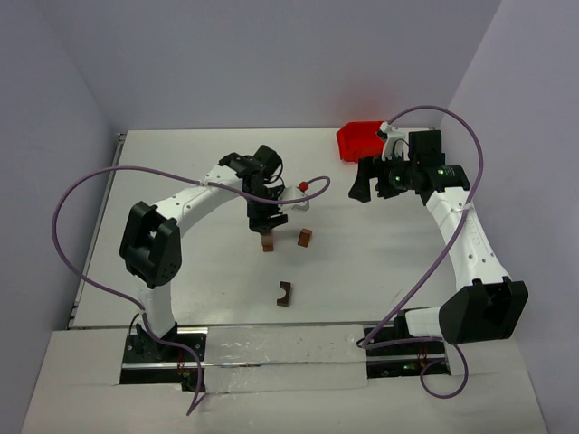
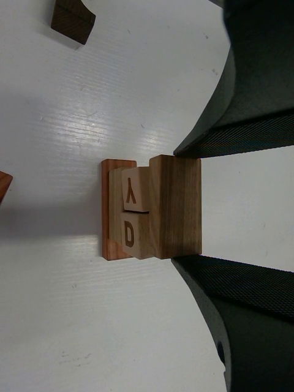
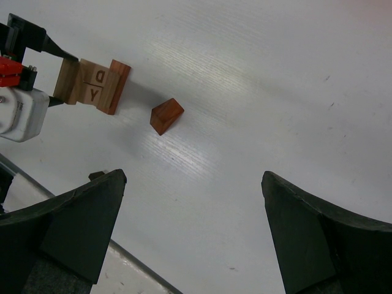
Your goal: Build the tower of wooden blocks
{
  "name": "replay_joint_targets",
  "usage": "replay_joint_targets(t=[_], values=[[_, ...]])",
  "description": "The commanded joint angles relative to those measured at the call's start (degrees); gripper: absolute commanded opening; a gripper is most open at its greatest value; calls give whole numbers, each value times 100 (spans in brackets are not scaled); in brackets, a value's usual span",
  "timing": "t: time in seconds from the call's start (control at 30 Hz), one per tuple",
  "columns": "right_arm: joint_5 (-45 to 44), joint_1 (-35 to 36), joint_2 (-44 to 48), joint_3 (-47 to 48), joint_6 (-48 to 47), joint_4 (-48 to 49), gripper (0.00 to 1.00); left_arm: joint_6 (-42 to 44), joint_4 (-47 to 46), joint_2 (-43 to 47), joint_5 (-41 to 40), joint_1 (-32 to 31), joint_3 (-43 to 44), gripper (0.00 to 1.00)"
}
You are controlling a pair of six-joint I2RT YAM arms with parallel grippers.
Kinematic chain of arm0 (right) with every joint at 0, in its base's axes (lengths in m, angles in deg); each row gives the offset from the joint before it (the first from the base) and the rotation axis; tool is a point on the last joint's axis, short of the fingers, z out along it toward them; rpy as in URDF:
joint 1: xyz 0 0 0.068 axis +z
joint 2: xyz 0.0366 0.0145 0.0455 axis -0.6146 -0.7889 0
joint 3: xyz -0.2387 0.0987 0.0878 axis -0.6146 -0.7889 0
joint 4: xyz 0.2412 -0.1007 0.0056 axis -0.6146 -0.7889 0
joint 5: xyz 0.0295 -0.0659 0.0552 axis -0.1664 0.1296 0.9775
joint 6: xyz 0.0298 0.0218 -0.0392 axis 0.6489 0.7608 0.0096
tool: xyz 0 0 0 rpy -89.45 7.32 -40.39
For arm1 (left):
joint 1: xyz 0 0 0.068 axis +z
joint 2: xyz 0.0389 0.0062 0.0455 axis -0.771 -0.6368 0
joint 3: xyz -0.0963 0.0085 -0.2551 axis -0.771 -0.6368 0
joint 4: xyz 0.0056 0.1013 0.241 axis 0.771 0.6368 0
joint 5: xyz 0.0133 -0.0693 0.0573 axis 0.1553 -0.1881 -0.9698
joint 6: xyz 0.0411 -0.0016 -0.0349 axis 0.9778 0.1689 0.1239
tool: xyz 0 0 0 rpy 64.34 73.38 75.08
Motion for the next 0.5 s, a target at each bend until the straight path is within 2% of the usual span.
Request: replay_joint_targets(t=[0.0,0.47], values=[[84,56,67,-56,-81,22,100,55,-158,-88,55,-41,66,52],[143,56,51,-80,-91,28,100,37,-185,-150,32,-36,91,58]])
